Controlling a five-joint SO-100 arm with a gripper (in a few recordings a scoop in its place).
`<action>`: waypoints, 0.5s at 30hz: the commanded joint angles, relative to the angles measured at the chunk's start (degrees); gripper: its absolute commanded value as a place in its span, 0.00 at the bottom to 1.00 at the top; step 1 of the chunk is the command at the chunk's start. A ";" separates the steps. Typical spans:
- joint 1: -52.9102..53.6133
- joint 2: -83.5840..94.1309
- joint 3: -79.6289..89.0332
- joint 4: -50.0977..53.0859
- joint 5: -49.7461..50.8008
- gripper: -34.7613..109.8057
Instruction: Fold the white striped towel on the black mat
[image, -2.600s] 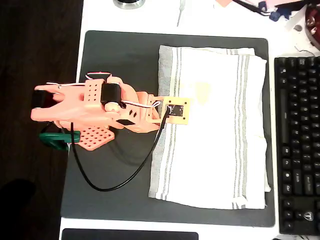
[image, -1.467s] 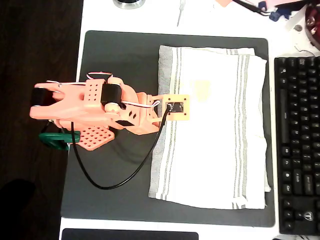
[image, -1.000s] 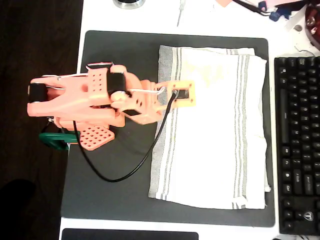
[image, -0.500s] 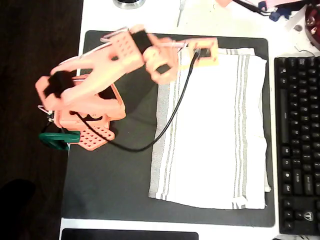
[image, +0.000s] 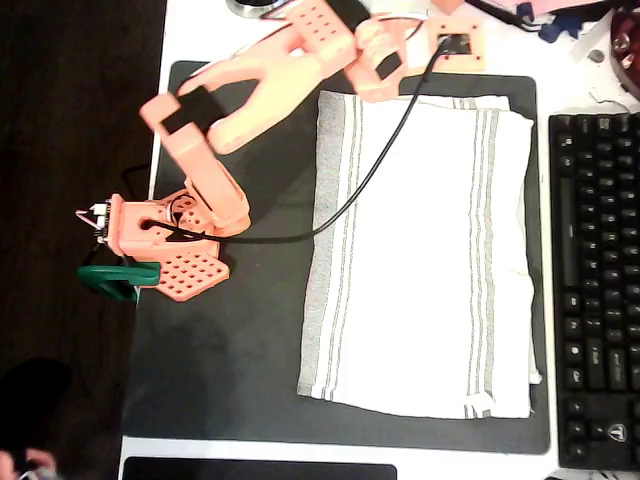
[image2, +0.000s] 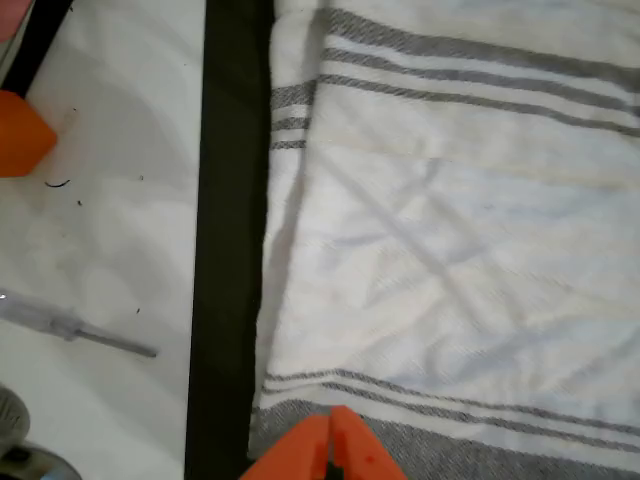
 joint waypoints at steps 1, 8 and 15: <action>-1.32 -3.43 -6.24 -0.35 0.35 0.25; -2.29 -12.48 -12.57 0.53 1.41 0.29; -0.97 -17.93 -17.58 4.57 0.09 0.32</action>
